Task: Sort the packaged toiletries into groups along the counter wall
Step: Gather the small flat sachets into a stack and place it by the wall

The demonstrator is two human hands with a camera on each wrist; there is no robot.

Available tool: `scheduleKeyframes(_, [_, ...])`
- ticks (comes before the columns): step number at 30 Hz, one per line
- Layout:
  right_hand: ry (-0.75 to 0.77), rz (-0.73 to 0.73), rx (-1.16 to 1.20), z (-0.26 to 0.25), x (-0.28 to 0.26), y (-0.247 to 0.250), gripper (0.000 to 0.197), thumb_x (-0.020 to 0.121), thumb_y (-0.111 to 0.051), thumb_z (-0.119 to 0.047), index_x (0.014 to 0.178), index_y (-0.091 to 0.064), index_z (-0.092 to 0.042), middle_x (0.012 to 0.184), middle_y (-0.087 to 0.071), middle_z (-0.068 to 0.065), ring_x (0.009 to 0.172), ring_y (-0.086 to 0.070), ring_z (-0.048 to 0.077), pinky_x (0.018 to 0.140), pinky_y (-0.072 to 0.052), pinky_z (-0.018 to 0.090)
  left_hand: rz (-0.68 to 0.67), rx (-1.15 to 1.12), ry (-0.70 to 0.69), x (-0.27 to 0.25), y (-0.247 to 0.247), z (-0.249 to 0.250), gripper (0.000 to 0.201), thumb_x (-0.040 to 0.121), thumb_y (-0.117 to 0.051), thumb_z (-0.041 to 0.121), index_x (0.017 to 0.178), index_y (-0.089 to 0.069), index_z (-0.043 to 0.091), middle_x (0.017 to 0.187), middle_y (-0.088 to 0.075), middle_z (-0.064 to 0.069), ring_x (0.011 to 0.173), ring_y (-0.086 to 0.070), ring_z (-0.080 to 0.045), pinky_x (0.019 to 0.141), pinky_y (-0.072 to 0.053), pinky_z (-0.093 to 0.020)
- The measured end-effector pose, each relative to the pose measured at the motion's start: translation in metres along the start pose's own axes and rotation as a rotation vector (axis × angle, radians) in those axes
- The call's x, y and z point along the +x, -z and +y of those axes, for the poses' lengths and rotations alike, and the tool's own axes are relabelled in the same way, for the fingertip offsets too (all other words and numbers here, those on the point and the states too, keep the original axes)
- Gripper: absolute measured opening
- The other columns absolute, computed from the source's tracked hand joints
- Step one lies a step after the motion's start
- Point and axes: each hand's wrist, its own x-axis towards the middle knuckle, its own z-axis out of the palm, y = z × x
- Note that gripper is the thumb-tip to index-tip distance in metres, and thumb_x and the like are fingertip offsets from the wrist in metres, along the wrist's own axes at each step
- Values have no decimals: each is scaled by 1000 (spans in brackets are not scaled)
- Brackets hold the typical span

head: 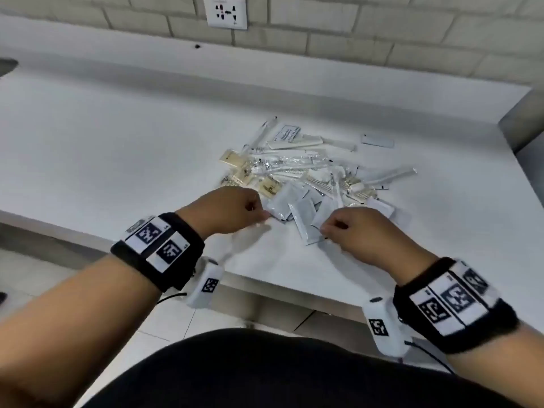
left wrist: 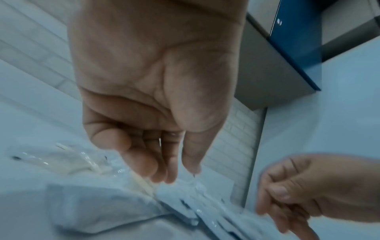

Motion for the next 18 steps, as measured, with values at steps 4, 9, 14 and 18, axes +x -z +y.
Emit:
scheduleKeyframes(4, [-56, -7, -278, -21, 37, -24, 41, 86, -58, -49, 103, -61, -12, 103, -63, 7, 91, -59, 25, 68, -42, 33, 132, 115, -2, 46, -1, 14, 31, 83, -58, 45, 64, -46, 24, 68, -55, 7, 70, -56, -19, 56, -35, -28])
scheduleKeyframes(9, [-193, 14, -416, -21, 55, -36, 85, 63, -63, -76, 121, -51, -15, 119, -53, 10, 104, -57, 30, 74, -44, 34, 78, 196, 5, 74, -5, 22, 49, 76, -62, 59, 99, -50, 17, 88, -61, 4, 80, -58, -20, 65, -47, -33])
scheduleKeyframes(14, [-298, 39, -540, -23, 62, -42, 68, 81, -59, -61, 128, -46, -14, 125, -50, 11, 113, -53, 34, 83, -46, 40, 54, 212, -70, 83, -10, 26, 64, 68, -72, 60, 107, -45, 17, 87, -56, 5, 80, -54, -19, 65, -41, -32])
scheduleKeyframes(18, [-272, 55, -466, -20, 61, -34, 29, 84, -55, -31, 109, -53, -17, 106, -56, 4, 101, -57, 28, 70, -40, 32, -23, 97, -113, 92, -6, 22, 48, 70, -77, 47, 92, -45, 19, 78, -50, 6, 72, -48, -15, 56, -32, -28])
